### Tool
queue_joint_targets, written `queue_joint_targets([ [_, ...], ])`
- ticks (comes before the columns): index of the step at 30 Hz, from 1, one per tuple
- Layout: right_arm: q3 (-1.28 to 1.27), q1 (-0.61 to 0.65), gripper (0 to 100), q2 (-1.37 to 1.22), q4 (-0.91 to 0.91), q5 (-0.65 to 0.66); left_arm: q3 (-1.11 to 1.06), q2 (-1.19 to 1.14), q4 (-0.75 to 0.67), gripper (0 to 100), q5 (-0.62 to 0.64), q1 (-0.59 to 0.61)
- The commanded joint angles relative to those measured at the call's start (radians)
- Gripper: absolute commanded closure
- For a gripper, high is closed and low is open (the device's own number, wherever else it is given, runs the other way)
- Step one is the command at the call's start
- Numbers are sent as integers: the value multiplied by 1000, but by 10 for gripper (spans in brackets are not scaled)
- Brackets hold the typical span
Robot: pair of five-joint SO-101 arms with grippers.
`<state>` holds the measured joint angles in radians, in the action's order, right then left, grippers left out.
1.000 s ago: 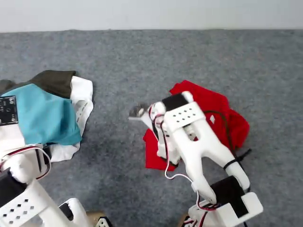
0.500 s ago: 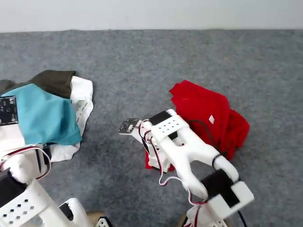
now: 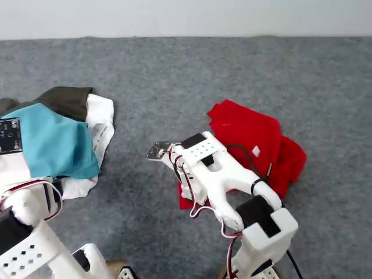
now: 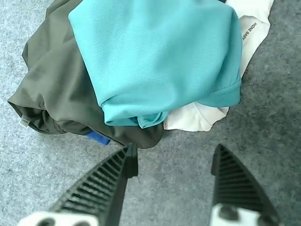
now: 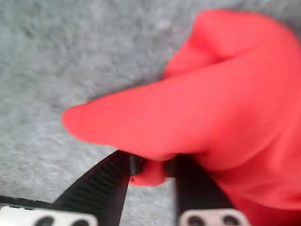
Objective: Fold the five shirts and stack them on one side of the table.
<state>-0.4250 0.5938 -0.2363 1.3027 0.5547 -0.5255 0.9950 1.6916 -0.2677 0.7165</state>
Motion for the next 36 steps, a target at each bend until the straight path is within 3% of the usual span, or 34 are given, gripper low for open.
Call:
queue_joint_targets([
  [1, 51, 12, 990, -44, 64, 14, 2, 6, -25, 750, -9, 0],
  [9, 373, -12, 989, 205, 286, 43, 2, 6, -25, 750, -9, 0],
  [18, 1008, -48, 989, 337, 469, 183, -97, 12, -25, 750, -9, 0],
  [26, 1384, -73, 989, 321, 323, 241, -99, 12, -25, 750, -9, -2],
  [36, 1445, -130, 989, 300, 133, 269, -93, 12, -25, 750, -9, -2],
])
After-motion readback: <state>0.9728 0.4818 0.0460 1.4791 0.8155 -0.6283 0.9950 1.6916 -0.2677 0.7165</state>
